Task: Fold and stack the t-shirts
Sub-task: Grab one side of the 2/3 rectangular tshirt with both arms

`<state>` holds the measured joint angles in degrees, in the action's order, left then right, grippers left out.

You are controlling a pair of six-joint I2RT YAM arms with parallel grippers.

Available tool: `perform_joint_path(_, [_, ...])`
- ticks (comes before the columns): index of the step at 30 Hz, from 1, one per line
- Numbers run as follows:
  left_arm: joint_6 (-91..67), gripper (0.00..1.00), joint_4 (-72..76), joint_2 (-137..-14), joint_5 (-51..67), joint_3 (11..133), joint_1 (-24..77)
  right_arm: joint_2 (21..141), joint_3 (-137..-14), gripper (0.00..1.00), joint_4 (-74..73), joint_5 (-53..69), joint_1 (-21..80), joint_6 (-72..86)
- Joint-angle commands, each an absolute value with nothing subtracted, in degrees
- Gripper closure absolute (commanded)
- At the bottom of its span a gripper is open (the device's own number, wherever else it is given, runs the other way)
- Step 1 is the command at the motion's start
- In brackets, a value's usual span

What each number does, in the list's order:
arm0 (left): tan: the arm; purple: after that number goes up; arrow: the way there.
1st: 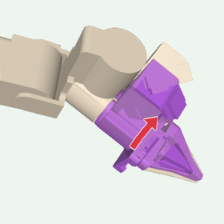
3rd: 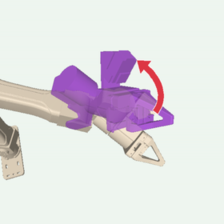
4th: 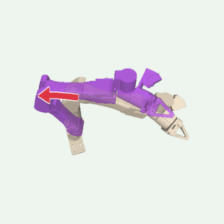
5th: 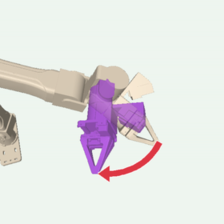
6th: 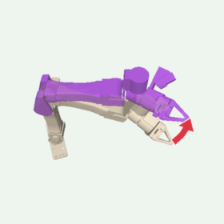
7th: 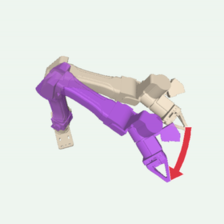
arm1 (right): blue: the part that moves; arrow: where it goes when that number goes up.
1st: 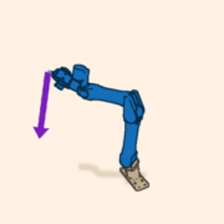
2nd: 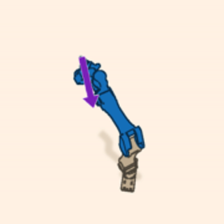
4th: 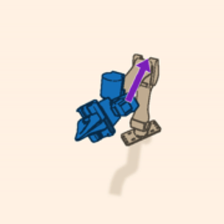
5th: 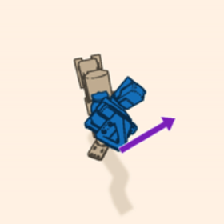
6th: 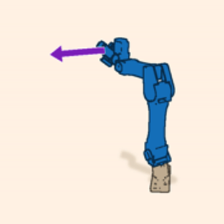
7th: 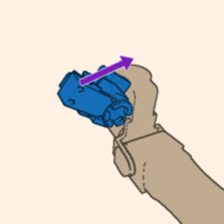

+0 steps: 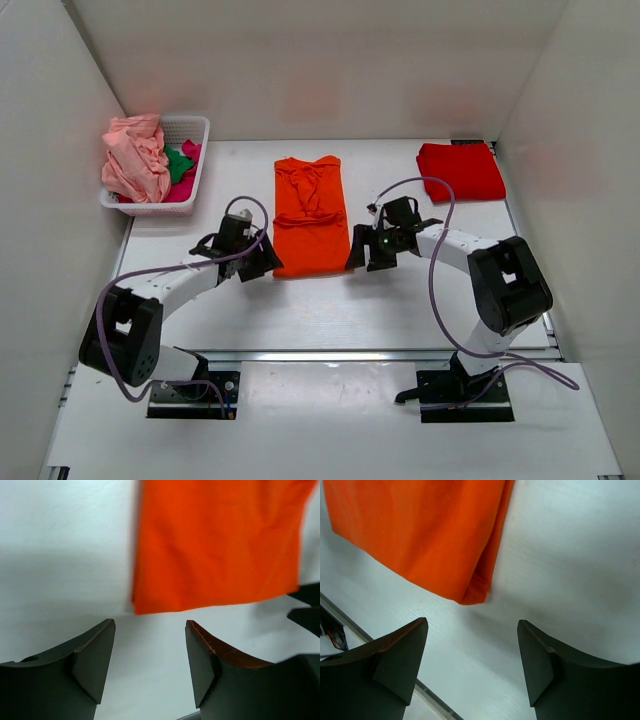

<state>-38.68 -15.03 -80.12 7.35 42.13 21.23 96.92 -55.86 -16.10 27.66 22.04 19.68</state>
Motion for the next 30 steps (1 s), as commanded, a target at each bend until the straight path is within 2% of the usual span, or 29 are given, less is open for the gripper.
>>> perform_joint_path(1, [-45.17,0.30,-14.33,-77.08,1.34,38.24,21.79,95.01,-53.80,0.30,-8.44,23.57,24.43,26.88])
perform_joint_path(8, [-48.08,0.30,-13.54,-81.73,0.79,39.72,22.94,97.21,-53.18,0.29,-4.66,23.64,24.61,31.20])
perform_joint_path(11, [-49.47,0.31,-13.27,-85.42,0.44,40.69,24.34,98.61,-53.79,0.33,-5.09,24.00,24.35,31.64])
perform_joint_path(12, [-50.00,0.31,-12.66,-85.86,0.27,41.04,24.78,98.61,-53.88,0.37,-5.36,24.17,24.52,31.47])
perform_joint_path(17, [-52.38,0.37,-9.85,-87.98,0.17,40.43,25.84,100.02,-53.70,0.44,-5.80,23.21,24.87,32.52])
perform_joint_path(21, [-53.09,0.48,-10.28,-88.33,-1.67,40.43,25.76,100.20,-52.29,0.57,-4.22,23.73,24.61,34.54])
perform_joint_path(22, [-52.74,0.54,-10.02,-88.42,-1.76,40.08,26.10,100.37,-52.03,0.60,-4.04,23.90,24.44,34.54])
perform_joint_path(23, [-53.00,0.57,-10.19,-88.33,-2.02,40.77,26.19,100.46,-51.94,0.70,-4.04,23.91,24.26,34.80])
perform_joint_path(24, [-53.00,0.61,-10.02,-88.50,-2.20,40.09,26.10,100.89,-51.94,0.73,-3.87,24.08,24.08,35.07])
perform_joint_path(28, [-53.44,0.66,-8.70,-88.33,-1.85,39.02,26.02,101.95,-52.03,0.76,-4.04,25.39,24.08,36.04])
perform_joint_path(30, [-53.79,0.65,-8.88,-88.51,-1.84,38.85,26.37,102.57,-51.77,0.75,-3.78,25.84,24.08,36.65])
